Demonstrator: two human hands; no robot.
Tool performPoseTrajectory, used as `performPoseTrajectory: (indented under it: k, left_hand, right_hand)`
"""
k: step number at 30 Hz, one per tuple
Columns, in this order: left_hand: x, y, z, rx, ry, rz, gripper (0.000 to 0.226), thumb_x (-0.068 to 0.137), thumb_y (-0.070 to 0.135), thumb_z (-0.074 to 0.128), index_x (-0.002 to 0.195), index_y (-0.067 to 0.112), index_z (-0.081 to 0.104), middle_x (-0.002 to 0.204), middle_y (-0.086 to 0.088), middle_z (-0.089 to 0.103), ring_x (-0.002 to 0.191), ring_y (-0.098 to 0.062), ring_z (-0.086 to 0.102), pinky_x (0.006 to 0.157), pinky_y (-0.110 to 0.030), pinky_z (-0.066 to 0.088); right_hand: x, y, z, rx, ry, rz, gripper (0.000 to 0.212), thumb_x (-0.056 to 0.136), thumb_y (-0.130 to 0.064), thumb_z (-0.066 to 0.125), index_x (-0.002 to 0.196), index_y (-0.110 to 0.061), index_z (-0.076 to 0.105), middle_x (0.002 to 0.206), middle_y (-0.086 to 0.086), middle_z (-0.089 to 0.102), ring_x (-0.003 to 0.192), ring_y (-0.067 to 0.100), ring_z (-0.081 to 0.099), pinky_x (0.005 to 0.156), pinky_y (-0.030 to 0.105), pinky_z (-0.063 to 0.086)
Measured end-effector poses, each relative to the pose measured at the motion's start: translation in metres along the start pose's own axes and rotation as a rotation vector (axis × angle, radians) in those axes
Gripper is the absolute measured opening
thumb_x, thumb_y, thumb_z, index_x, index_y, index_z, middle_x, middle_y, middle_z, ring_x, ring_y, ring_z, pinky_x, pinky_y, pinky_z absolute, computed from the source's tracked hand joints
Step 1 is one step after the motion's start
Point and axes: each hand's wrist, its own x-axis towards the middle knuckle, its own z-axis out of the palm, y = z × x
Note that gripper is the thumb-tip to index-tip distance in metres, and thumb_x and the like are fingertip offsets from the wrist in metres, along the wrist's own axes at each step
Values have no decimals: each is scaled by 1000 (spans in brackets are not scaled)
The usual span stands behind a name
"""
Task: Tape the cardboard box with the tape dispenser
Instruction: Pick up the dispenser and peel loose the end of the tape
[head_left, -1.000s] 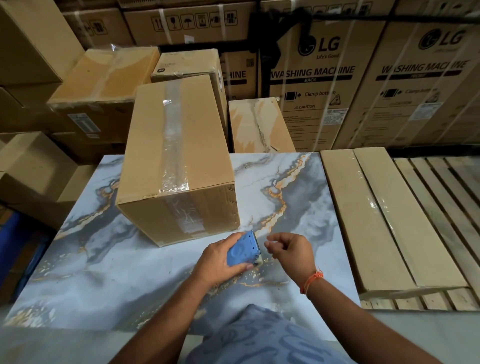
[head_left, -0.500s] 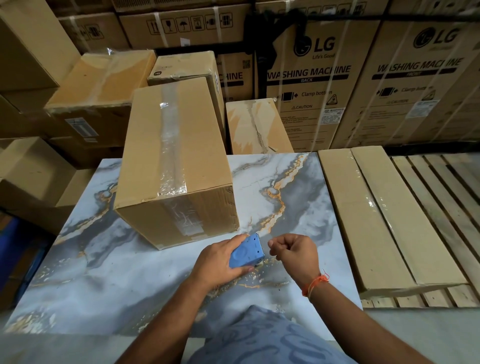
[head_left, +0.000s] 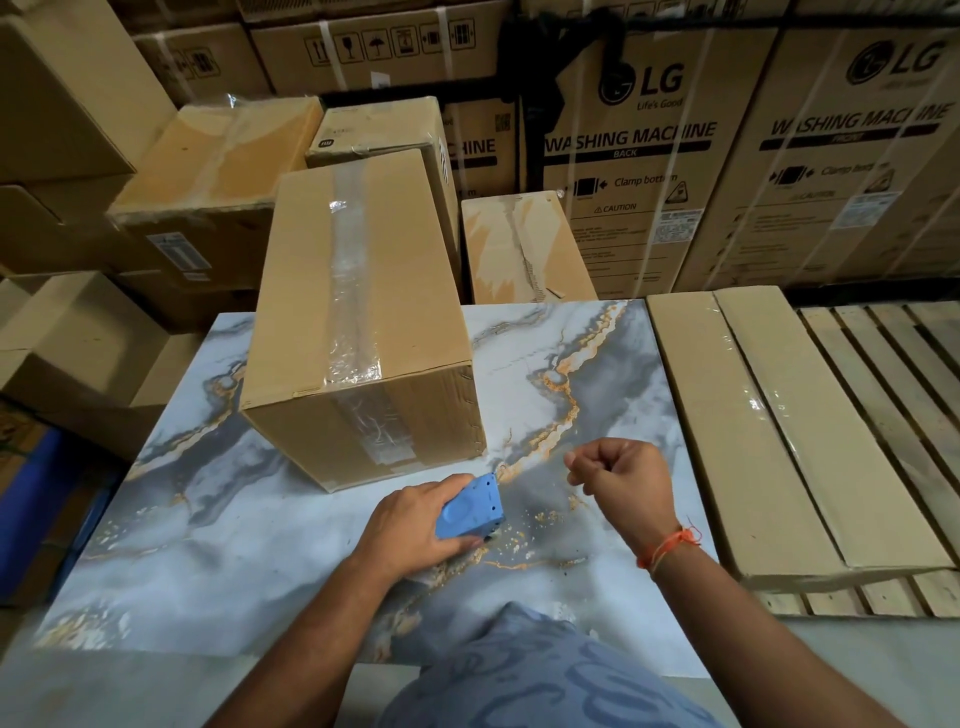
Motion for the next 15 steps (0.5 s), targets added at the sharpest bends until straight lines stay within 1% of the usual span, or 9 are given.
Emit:
performPoseTrajectory:
  k: [4,7,10,12,15]
  left_hand:
    - [0,-1,-3,6,4,-13,78,74,73,71,142,42,50,121,10,71,102,-21,66,75,-30,45]
    - [3,1,-6,-9,8,-13,77,72,75,68,139,44,50,114,12,72,97,-21,67,70,-29,44]
    - [8,5,-8,-3,6,-1,79,69,79,64,139,45,49,116,11,72,98,-22,68,74,-33,50]
    - [12,7,-11,7,3,12,79,68,77,65,139,45,49,119,11,72,100,-23,68,78,-35,53]
    - [17,10,-15,22,2,32,75,69,71,70,137,44,52,112,12,73,97,-23,68,76,-34,50]
  right_hand:
    - [-3,-2,0,19,9,18,19,84,-14,76,66,-10,77,60,4,75,52,8,62,60,27,54]
    - [-2,-3,-8,47,31,26,18,84,-13,77,66,-10,77,58,4,74,53,11,63,62,30,56]
    - [1,-5,-12,43,44,22,17,83,-13,78,67,-10,77,57,3,74,55,14,65,63,32,56]
    - [2,-5,-15,54,51,27,17,83,-13,78,66,-11,77,57,2,74,57,15,66,65,33,57]
    - [2,-3,-20,52,57,21,18,84,-13,77,65,-11,77,54,-2,72,54,12,64,65,33,58]
